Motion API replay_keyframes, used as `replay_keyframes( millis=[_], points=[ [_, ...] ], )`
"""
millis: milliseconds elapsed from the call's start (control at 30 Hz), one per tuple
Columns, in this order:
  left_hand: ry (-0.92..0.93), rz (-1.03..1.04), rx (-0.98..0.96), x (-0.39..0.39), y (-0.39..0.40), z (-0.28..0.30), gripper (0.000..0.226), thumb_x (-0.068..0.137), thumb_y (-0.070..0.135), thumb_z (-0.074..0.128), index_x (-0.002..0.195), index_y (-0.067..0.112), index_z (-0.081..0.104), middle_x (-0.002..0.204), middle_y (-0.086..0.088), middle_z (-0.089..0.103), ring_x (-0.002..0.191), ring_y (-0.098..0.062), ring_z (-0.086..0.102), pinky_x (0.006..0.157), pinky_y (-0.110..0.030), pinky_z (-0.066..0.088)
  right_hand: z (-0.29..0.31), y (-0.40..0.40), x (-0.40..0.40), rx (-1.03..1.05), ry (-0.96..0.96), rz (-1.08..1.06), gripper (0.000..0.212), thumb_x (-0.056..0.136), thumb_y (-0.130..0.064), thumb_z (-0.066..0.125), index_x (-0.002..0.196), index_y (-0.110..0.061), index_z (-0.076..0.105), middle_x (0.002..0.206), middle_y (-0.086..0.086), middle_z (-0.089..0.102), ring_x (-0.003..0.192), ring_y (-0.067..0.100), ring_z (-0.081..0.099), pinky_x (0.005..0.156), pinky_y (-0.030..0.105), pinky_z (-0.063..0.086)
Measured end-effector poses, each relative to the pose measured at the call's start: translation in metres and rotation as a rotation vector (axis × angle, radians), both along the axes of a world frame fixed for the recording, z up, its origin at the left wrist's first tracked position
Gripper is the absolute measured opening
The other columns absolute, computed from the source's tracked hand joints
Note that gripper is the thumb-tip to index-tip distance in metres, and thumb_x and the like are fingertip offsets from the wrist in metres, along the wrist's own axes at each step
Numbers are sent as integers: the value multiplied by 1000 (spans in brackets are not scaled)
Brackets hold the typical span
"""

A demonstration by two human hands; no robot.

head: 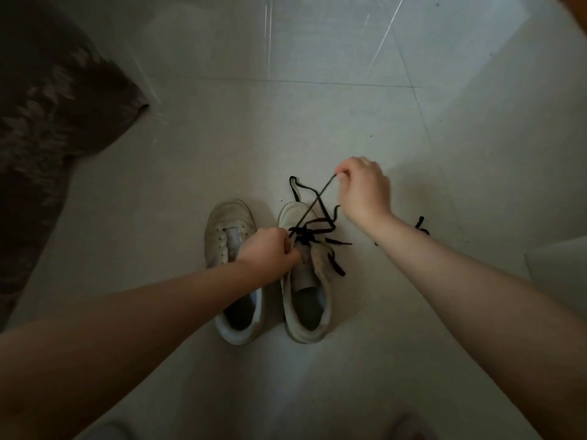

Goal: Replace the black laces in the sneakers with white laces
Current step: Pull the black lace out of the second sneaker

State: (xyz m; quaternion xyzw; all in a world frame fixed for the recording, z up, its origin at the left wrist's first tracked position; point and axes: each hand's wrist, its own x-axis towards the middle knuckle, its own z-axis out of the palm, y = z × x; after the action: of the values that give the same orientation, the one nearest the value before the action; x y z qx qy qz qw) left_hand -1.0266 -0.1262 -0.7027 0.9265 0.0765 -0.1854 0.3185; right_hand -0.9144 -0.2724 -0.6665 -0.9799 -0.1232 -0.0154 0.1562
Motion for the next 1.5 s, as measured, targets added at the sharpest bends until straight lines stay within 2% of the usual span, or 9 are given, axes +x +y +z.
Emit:
replay_keyframes(
  millis=[200,300,367,567,700,800,1033,1267,1500],
  points=[
    [-14,-28,13,2,-4,3,26,84,30,57,63,21,43,68,1,53,70,-22,56,58,-27,41,-16,8,-21,-81,58,554,33,81,-7,59,111,-19,67,120,-1,62,118,25,49,99,37,33],
    [-52,-56,34,2,-5,7,22,85,34,54,72,18,47,72,-2,56,74,-25,59,58,-28,41,-27,22,-33,-215,61,811,29,70,-1,53,86,-17,72,95,-3,68,104,24,58,90,33,22],
    [-66,-37,37,0,-4,7,25,84,35,54,67,20,45,70,-1,55,72,-24,59,59,-28,41,-26,25,-32,-208,-35,780,26,67,-7,49,73,-20,70,78,-5,66,88,22,62,83,33,24],
    [-25,-23,28,-3,0,4,26,83,29,56,62,23,42,64,4,50,68,-20,55,59,-27,41,-10,3,-3,0,33,85,18,88,-21,58,95,-28,73,107,-7,68,107,23,55,87,32,37],
    [-44,-75,54,1,-5,5,23,84,31,55,67,21,43,68,2,51,68,-20,53,57,-27,36,-16,11,-24,-59,113,534,36,82,-10,63,115,-23,67,131,-1,57,124,26,44,100,36,25],
    [-65,-97,72,2,-6,7,16,84,31,55,76,19,47,75,-1,56,73,-23,57,59,-27,40,-20,19,-30,-317,81,750,31,77,-3,57,97,-22,71,110,-5,65,118,21,47,103,34,14],
    [-56,-105,75,-2,-7,6,18,84,31,55,73,18,47,73,-1,54,72,-22,56,59,-27,38,-7,11,-23,-316,340,728,29,84,-14,52,107,-27,66,117,-11,61,122,14,42,102,30,21],
    [-29,-122,75,-2,-7,5,27,83,30,56,63,23,40,70,0,51,69,-22,53,56,-26,35,-8,15,-27,-366,155,701,21,87,-16,52,94,-25,69,101,-7,65,108,16,51,95,28,22],
    [-21,-158,89,-5,-8,5,19,83,33,57,73,20,47,77,-3,56,76,-25,60,61,-29,44,0,19,-34,-389,324,752,24,83,-17,55,102,-26,68,111,-7,63,114,19,47,93,33,32]
  ],
)
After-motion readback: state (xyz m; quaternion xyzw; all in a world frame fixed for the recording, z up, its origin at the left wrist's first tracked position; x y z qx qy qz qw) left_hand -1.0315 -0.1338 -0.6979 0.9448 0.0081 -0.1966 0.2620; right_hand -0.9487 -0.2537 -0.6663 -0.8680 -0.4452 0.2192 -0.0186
